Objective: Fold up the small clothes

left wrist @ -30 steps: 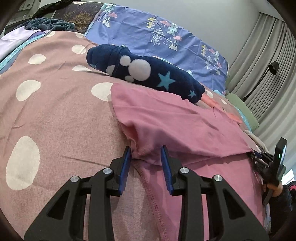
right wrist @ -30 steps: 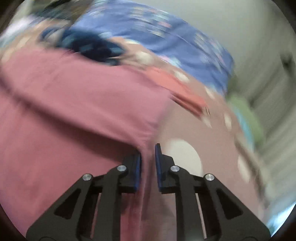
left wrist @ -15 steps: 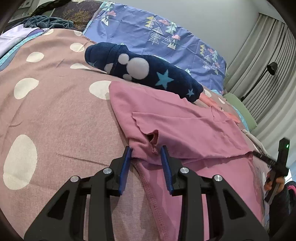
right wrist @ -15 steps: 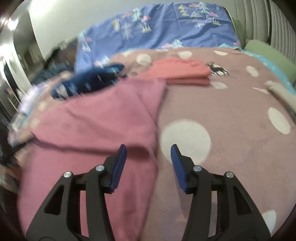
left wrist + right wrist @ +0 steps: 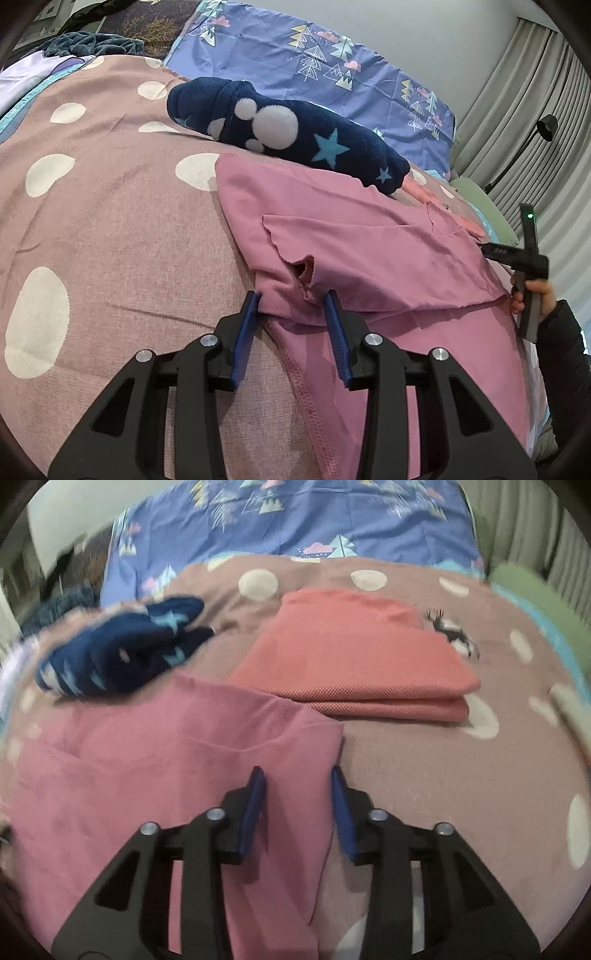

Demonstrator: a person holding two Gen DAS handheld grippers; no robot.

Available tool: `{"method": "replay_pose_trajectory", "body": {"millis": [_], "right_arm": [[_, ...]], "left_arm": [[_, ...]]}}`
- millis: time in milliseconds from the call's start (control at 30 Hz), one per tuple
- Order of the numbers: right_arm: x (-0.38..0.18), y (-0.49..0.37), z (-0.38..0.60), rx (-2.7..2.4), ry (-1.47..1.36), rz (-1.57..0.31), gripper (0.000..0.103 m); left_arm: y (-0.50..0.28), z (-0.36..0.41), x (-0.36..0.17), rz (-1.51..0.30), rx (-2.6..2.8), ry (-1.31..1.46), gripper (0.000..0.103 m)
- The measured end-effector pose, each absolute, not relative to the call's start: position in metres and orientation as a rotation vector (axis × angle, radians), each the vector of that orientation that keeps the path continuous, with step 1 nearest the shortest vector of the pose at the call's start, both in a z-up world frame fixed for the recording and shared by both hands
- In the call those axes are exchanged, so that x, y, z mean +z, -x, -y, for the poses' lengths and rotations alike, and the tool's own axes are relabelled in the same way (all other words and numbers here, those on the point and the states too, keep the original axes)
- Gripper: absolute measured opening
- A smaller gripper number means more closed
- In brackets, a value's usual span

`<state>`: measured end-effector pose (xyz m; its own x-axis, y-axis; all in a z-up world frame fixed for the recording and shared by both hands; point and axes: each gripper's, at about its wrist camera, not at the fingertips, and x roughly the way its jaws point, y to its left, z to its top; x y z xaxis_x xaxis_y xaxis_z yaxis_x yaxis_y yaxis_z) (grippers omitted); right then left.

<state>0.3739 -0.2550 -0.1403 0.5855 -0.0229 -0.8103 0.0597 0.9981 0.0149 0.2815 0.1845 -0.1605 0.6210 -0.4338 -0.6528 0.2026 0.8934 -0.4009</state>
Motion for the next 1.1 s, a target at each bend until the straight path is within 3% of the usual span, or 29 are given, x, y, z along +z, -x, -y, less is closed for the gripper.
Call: {"method": "replay_pose_trajectory", "body": {"millis": [233, 367, 467, 533, 567, 600, 667, 733, 800, 933, 1000, 1100], "right_arm": [[-0.119, -0.364, 0.311, -0.161, -0.241, -0.825, 0.000], [-0.129, -0.355, 0.363, -0.227, -0.419, -0.832, 0.000], [-0.122, -0.343, 0.346, -0.076, -0.377, -0.825, 0.002], [-0.117, -0.340, 0.325, 0.000, -0.320, -0.845, 0.013], [-0.118, -0.341, 0.317, 0.019, -0.305, -0.863, 0.041], [-0.119, -0.341, 0.310, 0.026, -0.297, -0.876, 0.047], [-0.134, -0.350, 0.294, 0.008, -0.214, -0.948, 0.004], [-0.139, -0.355, 0.302, -0.137, -0.133, -0.906, 0.000], [-0.133, -0.351, 0.321, -0.392, -0.090, -0.856, 0.000], [-0.123, -0.309, 0.327, -0.154, -0.243, -0.866, 0.002], [-0.117, -0.265, 0.314, -0.118, -0.161, -0.826, 0.018], [-0.125, -0.203, 0.307, -0.044, -0.178, -0.830, 0.025]], "left_arm": [[-0.281, -0.184, -0.160, -0.826, -0.371, 0.301, 0.039], [-0.281, -0.184, -0.161, -0.826, -0.371, 0.301, 0.039], [-0.282, -0.184, -0.161, -0.827, -0.371, 0.302, 0.039], [-0.282, -0.184, -0.161, -0.825, -0.371, 0.303, 0.039], [-0.281, -0.184, -0.161, -0.824, -0.372, 0.305, 0.039], [-0.282, -0.184, -0.161, -0.824, -0.372, 0.306, 0.039], [-0.282, -0.184, -0.162, -0.823, -0.375, 0.312, 0.039], [-0.282, -0.186, -0.162, -0.820, -0.378, 0.320, 0.039], [-0.282, -0.187, -0.162, -0.822, -0.372, 0.326, 0.037], [-0.282, -0.190, -0.163, -0.824, -0.378, 0.346, 0.036], [-0.282, -0.190, -0.162, -0.822, -0.378, 0.348, 0.036], [-0.280, -0.191, -0.163, -0.828, -0.375, 0.354, 0.031]]}}
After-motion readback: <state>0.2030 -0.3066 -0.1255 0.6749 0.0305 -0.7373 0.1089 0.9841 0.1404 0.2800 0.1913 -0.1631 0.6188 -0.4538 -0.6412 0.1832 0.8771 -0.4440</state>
